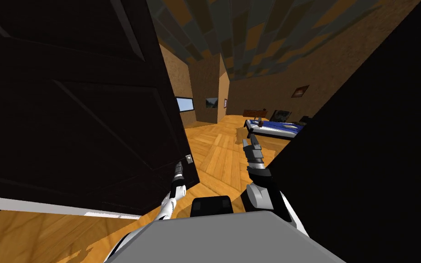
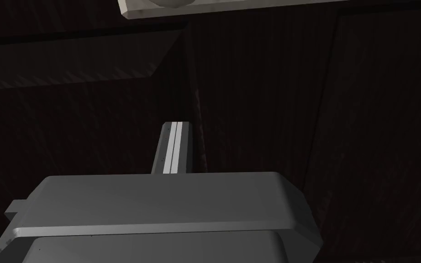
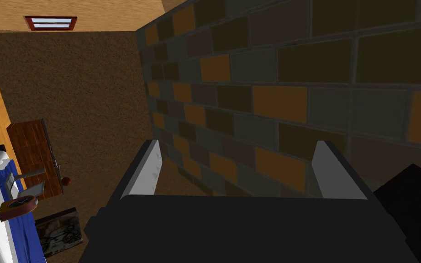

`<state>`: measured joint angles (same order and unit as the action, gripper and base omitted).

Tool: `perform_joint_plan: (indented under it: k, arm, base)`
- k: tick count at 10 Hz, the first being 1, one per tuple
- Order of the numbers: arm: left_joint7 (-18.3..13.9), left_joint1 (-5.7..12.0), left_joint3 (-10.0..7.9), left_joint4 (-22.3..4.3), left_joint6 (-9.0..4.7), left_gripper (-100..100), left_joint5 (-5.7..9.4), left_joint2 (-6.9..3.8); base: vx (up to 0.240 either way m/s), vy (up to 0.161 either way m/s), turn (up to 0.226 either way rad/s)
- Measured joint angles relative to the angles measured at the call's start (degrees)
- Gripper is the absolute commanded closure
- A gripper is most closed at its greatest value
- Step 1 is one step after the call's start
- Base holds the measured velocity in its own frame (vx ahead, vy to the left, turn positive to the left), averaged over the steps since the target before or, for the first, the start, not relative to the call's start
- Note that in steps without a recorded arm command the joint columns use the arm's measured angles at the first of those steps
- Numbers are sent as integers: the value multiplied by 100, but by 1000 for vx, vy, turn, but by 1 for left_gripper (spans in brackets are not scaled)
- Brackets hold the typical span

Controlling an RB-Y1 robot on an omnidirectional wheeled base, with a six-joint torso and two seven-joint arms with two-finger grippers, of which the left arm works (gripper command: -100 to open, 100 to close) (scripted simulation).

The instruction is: Push the door open

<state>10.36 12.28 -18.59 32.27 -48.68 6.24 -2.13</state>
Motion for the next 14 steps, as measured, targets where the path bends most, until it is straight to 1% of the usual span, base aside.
perform_joint_plan:
  k: [1, 2, 3, 4, 5, 6, 7, 8, 9, 10, 11, 12, 13, 14]
  arm:
    - [-73, -6, 18, 16, 14, -100, -104, -42]
    - [-149, 16, 31, -28, 15, -100, -205, -76]
    - [-208, 41, 40, -61, 17, -100, -304, -66]
    - [-279, 37, 57, -34, 52, -100, -408, -48]
    - [-372, 49, 75, -72, 58, -100, -510, -30]
    - [-439, 177, 67, -293, -12, -100, -593, 1]
    - [-460, 112, 82, -153, 38, -100, -646, 76]
    - [-509, 69, 104, -50, 112, -100, -730, 170]
    - [-550, 83, 111, -97, 104, -100, -794, 254]
    - [-574, 90, 116, -78, 122, -100, -840, 328]
    - [-586, 176, 101, -222, 81, -100, -862, 366]
    - [-617, 118, 121, -137, 99, -100, -902, 426]
    - [-638, 138, 121, -167, 102, -100, -917, 450]
    - [-651, 149, 121, -185, 96, -100, -927, 465]
  base:
    - [-112, 98, 256]
    - [-94, 84, 205]
    - [-78, 48, 226]
    - [-69, -8, 224]
    - [-77, -49, 218]
    - [-42, -60, 50]
    - [-50, -108, 118]
    - [-67, -162, 151]
    - [-80, -197, 58]
    - [-61, -206, 35]
    - [-48, -218, 21]
    - [-58, -220, 8]
    - [-65, -217, -6]
    - [-29, -98, 9]
